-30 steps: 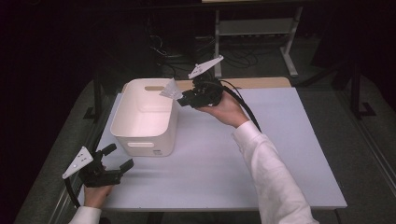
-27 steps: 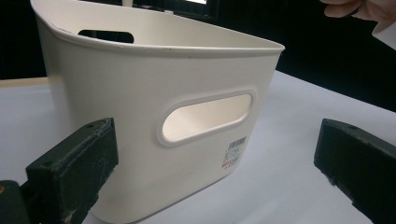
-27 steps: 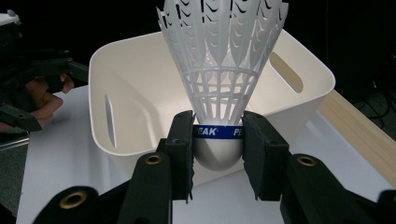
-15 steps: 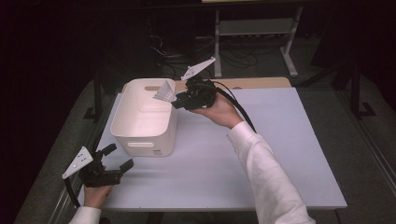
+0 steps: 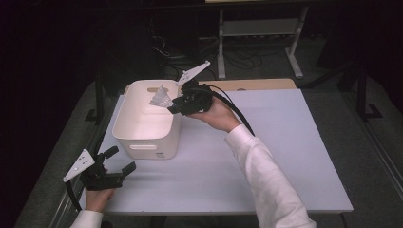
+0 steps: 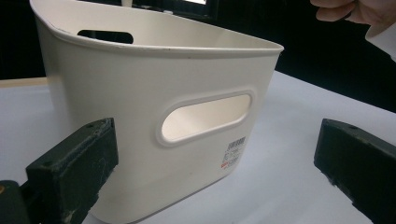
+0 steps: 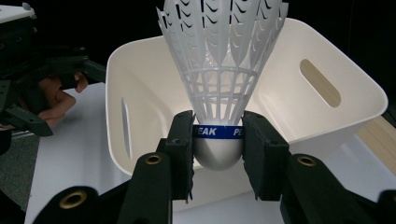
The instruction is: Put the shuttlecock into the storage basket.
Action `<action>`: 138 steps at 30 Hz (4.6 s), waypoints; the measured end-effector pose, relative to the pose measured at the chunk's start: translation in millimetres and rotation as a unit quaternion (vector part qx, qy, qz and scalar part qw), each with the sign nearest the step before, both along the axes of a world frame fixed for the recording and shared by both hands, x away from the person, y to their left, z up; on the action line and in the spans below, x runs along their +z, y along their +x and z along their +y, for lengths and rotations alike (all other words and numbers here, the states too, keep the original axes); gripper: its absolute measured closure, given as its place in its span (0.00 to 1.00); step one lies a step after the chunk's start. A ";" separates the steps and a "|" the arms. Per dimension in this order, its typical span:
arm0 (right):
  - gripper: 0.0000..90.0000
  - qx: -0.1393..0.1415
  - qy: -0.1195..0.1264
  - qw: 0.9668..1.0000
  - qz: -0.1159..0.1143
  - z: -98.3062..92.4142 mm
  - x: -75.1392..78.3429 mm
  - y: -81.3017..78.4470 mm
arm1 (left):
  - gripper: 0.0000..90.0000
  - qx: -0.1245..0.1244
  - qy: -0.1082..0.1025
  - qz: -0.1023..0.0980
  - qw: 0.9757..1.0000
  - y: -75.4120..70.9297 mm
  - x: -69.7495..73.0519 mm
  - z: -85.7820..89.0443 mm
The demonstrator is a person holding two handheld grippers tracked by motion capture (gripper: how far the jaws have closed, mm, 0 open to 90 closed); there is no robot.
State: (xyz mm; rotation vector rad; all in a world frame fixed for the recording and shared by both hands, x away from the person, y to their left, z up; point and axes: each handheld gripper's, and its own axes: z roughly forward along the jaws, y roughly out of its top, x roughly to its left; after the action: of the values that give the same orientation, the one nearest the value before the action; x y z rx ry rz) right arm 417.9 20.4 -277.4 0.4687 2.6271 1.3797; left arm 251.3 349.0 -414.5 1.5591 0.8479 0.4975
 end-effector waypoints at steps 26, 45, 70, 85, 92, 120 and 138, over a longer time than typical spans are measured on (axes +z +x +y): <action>0.71 0.032 -0.010 0.999 0.016 39.6 -19.6 4.5 | 0.00 -0.002 -0.005 -0.002 1.000 -0.9 0.3 1.0; 0.38 0.023 -0.008 0.999 0.026 41.5 -23.7 7.9 | 0.00 -0.001 -0.006 -0.001 1.000 -0.7 0.4 0.8; 0.00 -0.053 0.033 0.998 0.003 -5.6 -23.0 6.8 | 0.00 -0.002 -0.007 -0.001 1.000 -0.5 0.0 -0.3; 0.00 -0.077 0.058 0.995 0.001 -42.3 -24.7 -2.4 | 0.00 0.000 -0.006 0.005 1.000 -0.3 -0.2 -1.5; 0.00 -0.093 0.071 0.993 -0.003 -65.1 -26.7 -6.3 | 0.00 -0.001 -0.002 0.003 1.000 0.6 -0.6 -1.2; 0.00 -0.122 0.097 0.988 -0.003 -118.7 -59.0 -18.2 | 0.00 0.001 0.009 0.008 1.000 3.8 -2.1 -2.5; 0.00 -0.136 0.117 0.984 -0.008 -145.2 -69.7 -30.6 | 0.00 0.000 0.005 0.008 1.000 3.9 -2.0 -4.2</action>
State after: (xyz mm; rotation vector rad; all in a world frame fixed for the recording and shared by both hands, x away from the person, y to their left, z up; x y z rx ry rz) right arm 387.3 -124.7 -347.1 0.8085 2.2892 1.5937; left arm 255.2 344.8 -416.6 1.5736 0.8596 0.4906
